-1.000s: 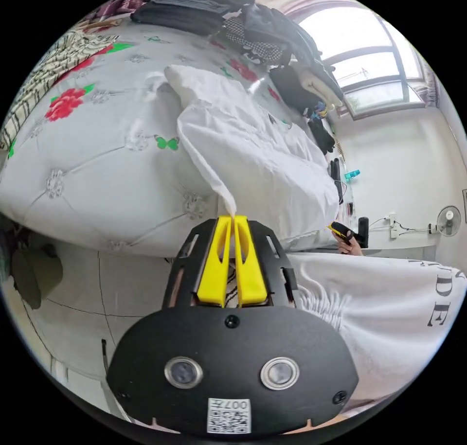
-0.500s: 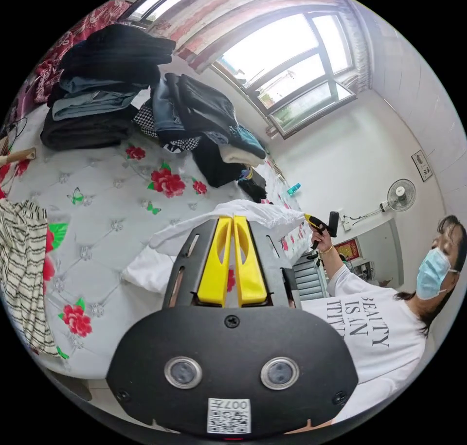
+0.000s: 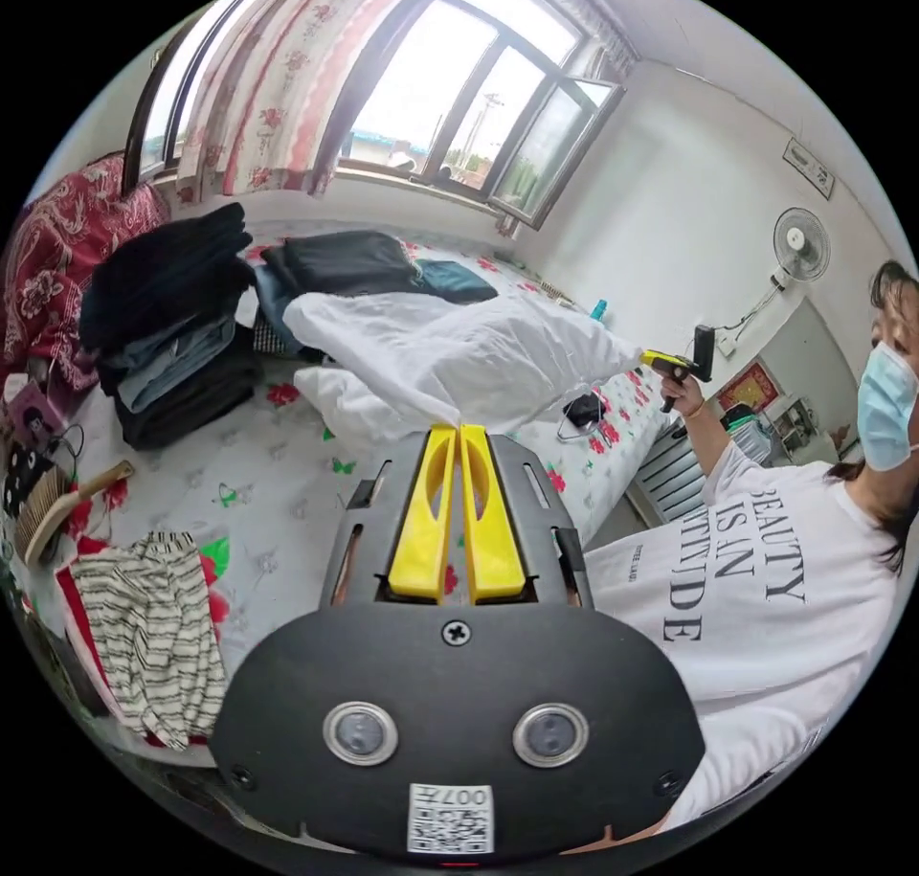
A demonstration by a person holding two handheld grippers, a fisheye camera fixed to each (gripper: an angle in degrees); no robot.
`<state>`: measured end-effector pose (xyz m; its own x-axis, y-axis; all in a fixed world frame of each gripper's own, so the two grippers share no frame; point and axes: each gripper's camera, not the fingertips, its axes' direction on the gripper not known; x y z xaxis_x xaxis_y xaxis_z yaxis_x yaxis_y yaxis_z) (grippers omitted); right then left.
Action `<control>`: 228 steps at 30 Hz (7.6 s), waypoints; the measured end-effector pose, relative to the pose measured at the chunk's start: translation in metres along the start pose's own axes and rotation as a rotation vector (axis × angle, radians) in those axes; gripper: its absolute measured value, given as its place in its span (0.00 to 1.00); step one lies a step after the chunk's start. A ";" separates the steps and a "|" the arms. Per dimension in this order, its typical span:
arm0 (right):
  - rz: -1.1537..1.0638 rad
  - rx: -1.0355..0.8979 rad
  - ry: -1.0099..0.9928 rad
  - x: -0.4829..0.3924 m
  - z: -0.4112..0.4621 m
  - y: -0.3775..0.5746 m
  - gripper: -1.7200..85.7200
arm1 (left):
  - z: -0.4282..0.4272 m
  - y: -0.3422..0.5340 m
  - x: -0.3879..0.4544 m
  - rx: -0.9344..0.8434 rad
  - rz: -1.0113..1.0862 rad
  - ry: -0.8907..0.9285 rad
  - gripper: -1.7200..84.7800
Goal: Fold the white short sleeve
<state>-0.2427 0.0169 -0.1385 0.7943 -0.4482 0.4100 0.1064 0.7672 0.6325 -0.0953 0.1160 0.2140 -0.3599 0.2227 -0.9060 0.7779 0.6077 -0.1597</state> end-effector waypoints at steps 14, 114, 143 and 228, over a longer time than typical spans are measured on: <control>0.554 -0.486 -0.044 0.021 0.169 0.214 0.02 | 0.194 0.302 -0.010 -0.344 -0.649 -0.133 0.03; -0.404 -0.819 -0.224 -0.173 0.452 -0.238 0.08 | 0.158 0.190 -0.062 0.255 -0.622 0.057 0.01; -0.273 -0.695 -0.403 -0.089 0.345 -0.219 0.02 | 0.188 0.264 -0.208 0.297 -0.859 0.666 0.14; 0.304 -0.334 -0.181 -0.075 0.254 0.015 0.02 | 0.144 0.122 -0.088 0.365 -0.567 0.137 0.01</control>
<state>-0.4526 -0.0542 0.0066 0.7056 -0.2304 0.6701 0.0949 0.9679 0.2329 0.1056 0.0613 0.2179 -0.8060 0.0546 -0.5894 0.5650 0.3680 -0.7385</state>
